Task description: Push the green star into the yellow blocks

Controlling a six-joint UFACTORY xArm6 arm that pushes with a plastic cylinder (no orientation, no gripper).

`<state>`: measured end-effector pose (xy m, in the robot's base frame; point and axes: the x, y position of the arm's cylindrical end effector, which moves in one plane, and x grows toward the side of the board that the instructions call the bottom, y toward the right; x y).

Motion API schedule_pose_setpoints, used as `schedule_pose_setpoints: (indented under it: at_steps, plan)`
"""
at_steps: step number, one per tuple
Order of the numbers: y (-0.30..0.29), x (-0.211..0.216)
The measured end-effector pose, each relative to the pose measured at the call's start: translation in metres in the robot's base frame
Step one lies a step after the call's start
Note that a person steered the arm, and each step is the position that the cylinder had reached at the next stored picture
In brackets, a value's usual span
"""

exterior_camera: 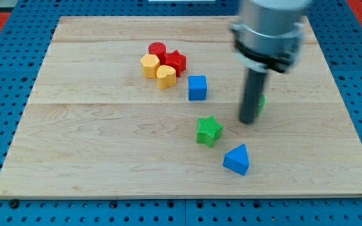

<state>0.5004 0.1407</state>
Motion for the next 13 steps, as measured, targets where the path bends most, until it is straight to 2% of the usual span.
schedule_pose_setpoints:
  at_steps: [1, 3, 4, 5, 6, 7, 8, 9, 10, 11, 12, 13]
  plan:
    - [0.037, -0.011]
    - [-0.081, -0.088]
    - [-0.050, -0.065]
    - [0.005, 0.006]
    - [0.030, 0.081]
    - [-0.056, 0.112]
    - [-0.045, 0.078]
    - [0.020, 0.059]
    - [-0.008, 0.045]
    - [-0.120, 0.002]
    - [-0.197, -0.027]
    - [-0.184, -0.014]
